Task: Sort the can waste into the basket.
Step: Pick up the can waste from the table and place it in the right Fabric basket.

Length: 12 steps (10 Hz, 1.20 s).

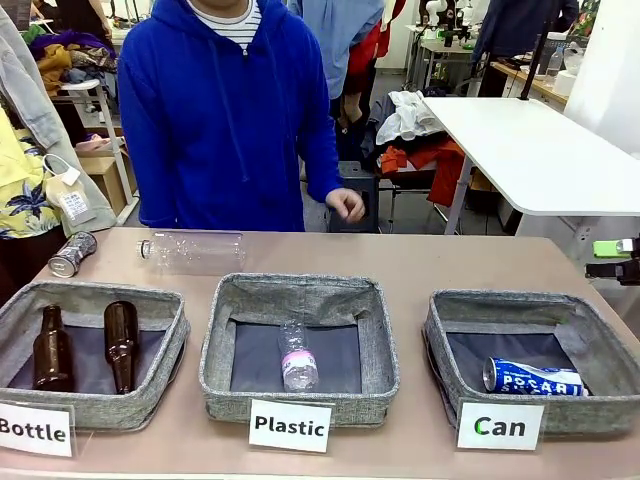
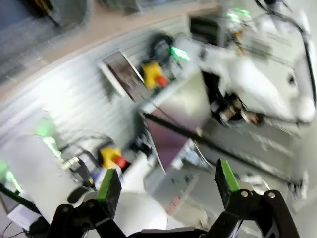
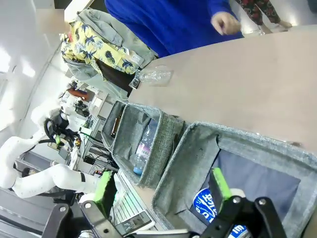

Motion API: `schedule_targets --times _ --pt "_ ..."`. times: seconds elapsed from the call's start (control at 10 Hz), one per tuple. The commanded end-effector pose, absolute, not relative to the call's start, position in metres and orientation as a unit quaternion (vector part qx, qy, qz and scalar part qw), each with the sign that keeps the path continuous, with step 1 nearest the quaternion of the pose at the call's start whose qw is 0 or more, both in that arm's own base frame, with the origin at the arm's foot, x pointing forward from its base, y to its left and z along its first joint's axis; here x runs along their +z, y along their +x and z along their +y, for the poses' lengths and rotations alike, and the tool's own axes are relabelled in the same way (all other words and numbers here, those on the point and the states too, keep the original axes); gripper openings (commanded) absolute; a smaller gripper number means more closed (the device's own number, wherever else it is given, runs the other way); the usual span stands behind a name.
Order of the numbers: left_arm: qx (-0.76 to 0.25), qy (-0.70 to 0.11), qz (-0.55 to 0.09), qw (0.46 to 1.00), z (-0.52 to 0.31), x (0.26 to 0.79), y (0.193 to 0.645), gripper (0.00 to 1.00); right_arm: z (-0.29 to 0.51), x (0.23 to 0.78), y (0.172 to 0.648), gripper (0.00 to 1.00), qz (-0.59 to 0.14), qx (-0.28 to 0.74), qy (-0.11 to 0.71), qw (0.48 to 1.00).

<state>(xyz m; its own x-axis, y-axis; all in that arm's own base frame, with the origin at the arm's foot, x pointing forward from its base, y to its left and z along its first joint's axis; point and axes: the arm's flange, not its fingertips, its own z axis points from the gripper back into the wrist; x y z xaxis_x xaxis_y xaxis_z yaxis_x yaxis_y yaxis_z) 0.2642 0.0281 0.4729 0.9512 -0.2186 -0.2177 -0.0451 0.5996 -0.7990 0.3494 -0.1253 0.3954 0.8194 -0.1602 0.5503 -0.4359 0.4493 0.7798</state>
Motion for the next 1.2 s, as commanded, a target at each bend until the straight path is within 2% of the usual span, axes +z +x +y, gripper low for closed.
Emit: schedule_targets --times 0.0,0.1,0.2,0.4,0.7,0.8,1.1 --pt "0.168 -0.154 -0.024 0.973 -0.011 0.499 0.32 1.0 -0.126 0.395 0.349 1.0 -0.296 0.096 0.518 0.797" --pt "0.149 -0.039 -0.019 0.988 -0.029 0.493 0.337 1.0 -0.126 0.395 0.349 1.0 -0.296 0.096 0.518 0.797" --pt "0.149 0.027 -0.048 0.987 -0.04 0.489 0.35 1.0 -0.126 0.395 0.349 1.0 -0.296 0.096 0.518 0.797" --pt "0.148 0.087 -0.113 0.979 -0.039 0.488 0.355 1.0 -0.126 0.395 0.349 1.0 -0.296 0.096 0.518 0.797" --pt "0.165 0.075 -0.214 0.96 -0.015 0.492 0.347 1.0 -0.126 0.395 0.349 1.0 -0.296 0.096 0.518 0.797" --pt "0.071 0.011 -0.167 0.983 -0.031 0.496 0.362 1.0 -0.126 0.395 0.349 1.0 -0.296 0.096 0.518 0.797" --pt "0.071 0.011 -0.167 0.983 -0.031 0.496 0.362 1.0 -0.126 0.395 0.349 1.0 -0.296 0.096 0.518 0.797"
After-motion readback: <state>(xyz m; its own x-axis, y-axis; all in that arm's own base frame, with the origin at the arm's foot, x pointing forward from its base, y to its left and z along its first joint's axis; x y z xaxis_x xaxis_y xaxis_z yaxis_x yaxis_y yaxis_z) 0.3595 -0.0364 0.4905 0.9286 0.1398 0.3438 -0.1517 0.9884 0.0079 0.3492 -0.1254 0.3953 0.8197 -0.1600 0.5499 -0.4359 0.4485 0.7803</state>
